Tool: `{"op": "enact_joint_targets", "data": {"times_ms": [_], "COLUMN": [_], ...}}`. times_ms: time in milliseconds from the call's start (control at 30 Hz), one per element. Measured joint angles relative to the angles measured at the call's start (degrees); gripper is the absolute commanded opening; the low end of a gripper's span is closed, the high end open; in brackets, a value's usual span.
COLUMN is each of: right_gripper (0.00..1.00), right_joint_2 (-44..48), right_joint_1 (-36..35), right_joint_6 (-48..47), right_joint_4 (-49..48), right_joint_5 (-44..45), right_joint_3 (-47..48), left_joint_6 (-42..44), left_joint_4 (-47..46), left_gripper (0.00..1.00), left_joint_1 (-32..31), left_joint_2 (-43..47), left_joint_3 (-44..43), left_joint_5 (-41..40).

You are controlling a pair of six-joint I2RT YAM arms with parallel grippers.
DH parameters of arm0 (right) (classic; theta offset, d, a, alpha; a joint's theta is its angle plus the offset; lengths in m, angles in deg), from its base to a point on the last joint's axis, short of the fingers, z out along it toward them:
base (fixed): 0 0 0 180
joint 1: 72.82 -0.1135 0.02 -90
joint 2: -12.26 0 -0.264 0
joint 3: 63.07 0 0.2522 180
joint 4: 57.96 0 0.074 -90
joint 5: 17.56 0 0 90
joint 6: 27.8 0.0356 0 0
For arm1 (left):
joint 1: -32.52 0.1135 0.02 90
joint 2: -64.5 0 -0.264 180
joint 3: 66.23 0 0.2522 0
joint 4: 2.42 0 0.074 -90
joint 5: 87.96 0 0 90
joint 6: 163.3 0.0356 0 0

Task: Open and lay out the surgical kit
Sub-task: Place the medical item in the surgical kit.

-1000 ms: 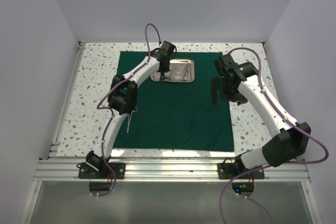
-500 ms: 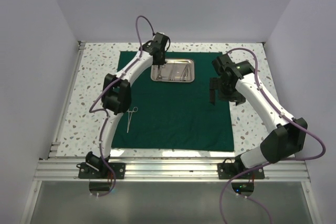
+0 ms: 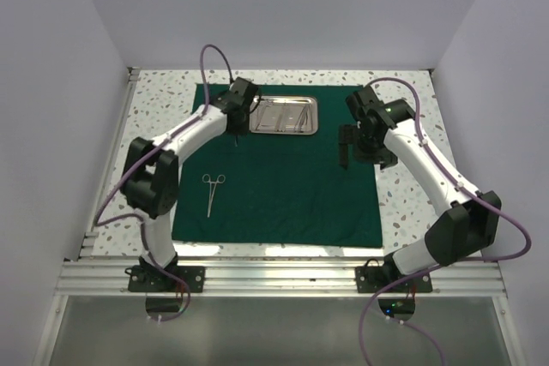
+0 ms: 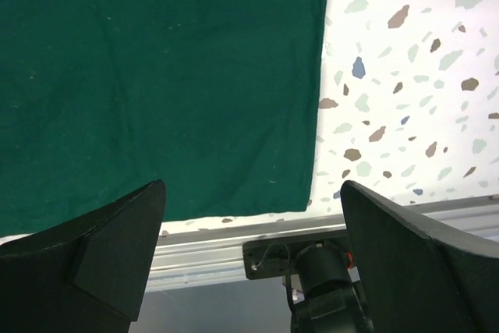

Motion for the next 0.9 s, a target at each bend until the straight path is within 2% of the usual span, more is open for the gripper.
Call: {"op": "enact_joint_targets", "data": {"times_ms": [167, 300, 500, 533, 567, 633, 667, 700, 733, 767, 900], "right_gripper": [0.99, 0.99, 0.99, 0.99, 0.99, 0.99, 0.99, 0.99, 0.99, 0.99, 0.99], "right_joint_2": [-1.2, -2.4, -3.0, -3.0, -3.0, -3.0, -3.0, -3.0, -3.0, -3.0, -2.4], "right_joint_1": [0.0, 0.0, 0.0, 0.0, 0.0, 0.0, 0.0, 0.0, 0.0, 0.0, 0.0], "right_joint_6": [-0.9, -1.5, -1.9, -1.9, -1.9, -1.9, -1.9, -2.0, -2.0, -2.1, -2.4], "right_joint_4": [-3.1, -5.1, -7.3, -7.6, -7.8, -8.0, -8.1, -8.2, -8.2, -8.2, -8.1], "right_joint_5": [-2.1, -4.0, -6.1, -6.3, -6.5, -6.6, -6.6, -6.6, -6.6, -6.6, -5.8], "right_joint_3": [-0.7, -1.6, -2.5, -2.6, -2.8, -3.1, -3.3, -3.5, -3.7, -3.9, -4.0], "left_joint_6": [-2.3, -5.5, -9.3, -9.6, -10.1, -10.6, -10.7, -10.8, -10.5, -10.7, -9.6], "left_joint_4": [-0.1, 0.7, 2.5, 2.9, 3.1, 3.5, 3.7, 3.7, 3.8, 4.1, 6.1], "left_gripper": [0.0, 0.0, 0.0, 0.03, 0.13, 0.2, 0.32, 0.68, 0.82, 0.99, 1.0], "left_joint_1": [-4.6, -7.5, -7.6, -7.6, -7.6, -7.6, -7.6, -7.6, -7.6, -7.6, -7.7], "left_joint_2": [17.5, 27.8, 35.1, 35.7, 36.2, 36.6, 36.6, 36.6, 36.6, 36.6, 34.1], "left_joint_3": [20.7, 32.9, 41.6, 42.4, 43.0, 43.7, 43.7, 43.7, 43.6, 43.4, 36.6], "left_joint_5": [-2.9, -2.6, -3.1, -3.2, -3.2, -3.2, -3.2, -3.2, -3.3, -3.5, -5.1]}}
